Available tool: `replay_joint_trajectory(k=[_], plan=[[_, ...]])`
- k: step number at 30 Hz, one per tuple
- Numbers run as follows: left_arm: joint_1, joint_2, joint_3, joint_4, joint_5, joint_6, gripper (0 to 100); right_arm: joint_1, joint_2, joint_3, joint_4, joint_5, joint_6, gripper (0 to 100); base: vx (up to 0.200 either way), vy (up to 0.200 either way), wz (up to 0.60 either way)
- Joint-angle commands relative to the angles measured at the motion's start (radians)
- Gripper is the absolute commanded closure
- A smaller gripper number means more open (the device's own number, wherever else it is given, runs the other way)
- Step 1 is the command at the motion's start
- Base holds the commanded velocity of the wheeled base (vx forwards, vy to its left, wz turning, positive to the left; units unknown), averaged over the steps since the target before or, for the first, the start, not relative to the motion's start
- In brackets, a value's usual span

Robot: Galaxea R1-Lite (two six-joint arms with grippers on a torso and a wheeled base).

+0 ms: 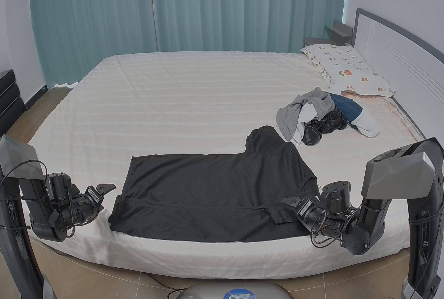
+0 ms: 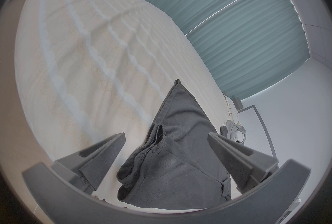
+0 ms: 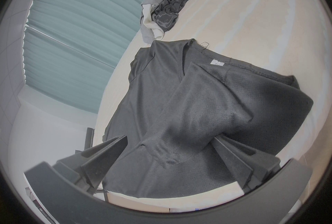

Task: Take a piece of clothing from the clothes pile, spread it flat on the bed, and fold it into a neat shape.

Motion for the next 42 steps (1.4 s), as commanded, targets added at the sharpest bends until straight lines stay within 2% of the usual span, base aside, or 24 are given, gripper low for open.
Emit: replay_joint_trajectory(k=[1,6,14,18,19,42], plan=[[0.0,0.001,-0.001,0.0,0.0,0.0,0,0.008,-0.009,-0.007,0.057,-0.005,0.002,0,0.0,0.0,0.0],[0.0,0.001,-0.001,0.0,0.0,0.0,0,0.016,-0.012,-0.018,0.071,-0.029,0.002,0,0.0,0.0,0.0],[0.0,0.001,-0.002,0.0,0.0,0.001,0,0.013,-0.015,-0.016,0.074,-0.029,0.0,0,0.0,0.0,0.0],[0.0,0.001,-0.002,0.0,0.0,0.0,0,0.014,-0.017,-0.033,0.123,-0.029,0.0,0,0.0,0.0,0.0],[0.0,0.001,-0.002,0.0,0.0,0.0,0,0.014,-0.017,-0.035,0.127,-0.031,-0.001,100,0.0,0.0,0.0],[0.0,0.001,-0.002,0.0,0.0,0.0,0,0.029,-0.11,0.036,0.127,-0.025,0.0,100,0.0,0.0,0.0]])
